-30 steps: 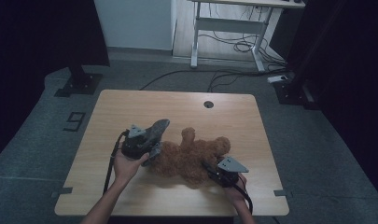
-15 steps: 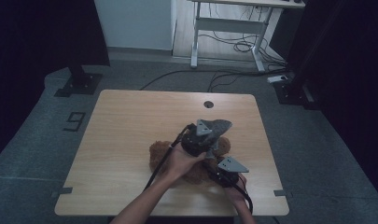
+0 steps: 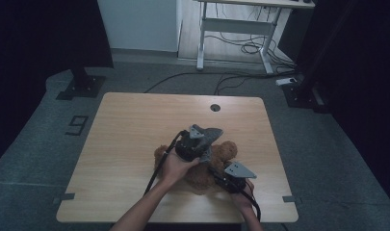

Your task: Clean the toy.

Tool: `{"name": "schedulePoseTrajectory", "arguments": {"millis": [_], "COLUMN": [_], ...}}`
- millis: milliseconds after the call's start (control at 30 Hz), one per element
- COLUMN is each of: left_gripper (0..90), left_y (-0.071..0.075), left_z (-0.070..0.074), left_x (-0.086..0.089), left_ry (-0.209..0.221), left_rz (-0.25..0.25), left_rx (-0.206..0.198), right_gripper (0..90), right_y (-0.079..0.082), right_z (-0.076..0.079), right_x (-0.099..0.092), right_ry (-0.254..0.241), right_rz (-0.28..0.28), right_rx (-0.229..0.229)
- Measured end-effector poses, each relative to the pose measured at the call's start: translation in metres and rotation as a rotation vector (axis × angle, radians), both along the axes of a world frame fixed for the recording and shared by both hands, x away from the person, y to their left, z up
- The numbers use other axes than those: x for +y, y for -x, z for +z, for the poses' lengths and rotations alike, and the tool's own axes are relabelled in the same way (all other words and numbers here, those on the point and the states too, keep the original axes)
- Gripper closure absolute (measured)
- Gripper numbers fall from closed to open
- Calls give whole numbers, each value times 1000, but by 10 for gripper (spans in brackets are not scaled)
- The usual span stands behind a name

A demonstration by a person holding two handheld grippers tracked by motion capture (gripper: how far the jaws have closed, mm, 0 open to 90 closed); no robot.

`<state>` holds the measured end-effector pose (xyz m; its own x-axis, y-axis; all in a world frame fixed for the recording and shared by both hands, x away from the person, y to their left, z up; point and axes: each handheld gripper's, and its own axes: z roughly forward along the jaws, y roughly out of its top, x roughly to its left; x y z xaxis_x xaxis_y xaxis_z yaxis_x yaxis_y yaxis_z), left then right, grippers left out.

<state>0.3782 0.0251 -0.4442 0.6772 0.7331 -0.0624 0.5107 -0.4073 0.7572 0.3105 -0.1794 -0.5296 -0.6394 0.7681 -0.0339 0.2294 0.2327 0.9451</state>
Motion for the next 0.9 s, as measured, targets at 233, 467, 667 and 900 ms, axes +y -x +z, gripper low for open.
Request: {"name": "schedulePoseTrajectory", "arguments": {"millis": [233,467,667,900], "left_gripper": [763,761,760,760], "left_y": [10,14,13,16], "left_z": [7,8,-6,-27], "left_x": [32,71,116,146], "left_ry": [41,19,84,74], "left_rz": [21,89,149,198], "left_rx": [-40,-72,-17,36], "right_gripper": [621,620,620,614], "right_y": [-1,-1,0,0], "right_z": [0,0,-1,-1], "right_x": [0,-1,-1,-2], "right_ry": [-6,-6,-6,-14], "right_rz": [1,1,0,-2], "right_rx": [-2,-4,-3,0]}}
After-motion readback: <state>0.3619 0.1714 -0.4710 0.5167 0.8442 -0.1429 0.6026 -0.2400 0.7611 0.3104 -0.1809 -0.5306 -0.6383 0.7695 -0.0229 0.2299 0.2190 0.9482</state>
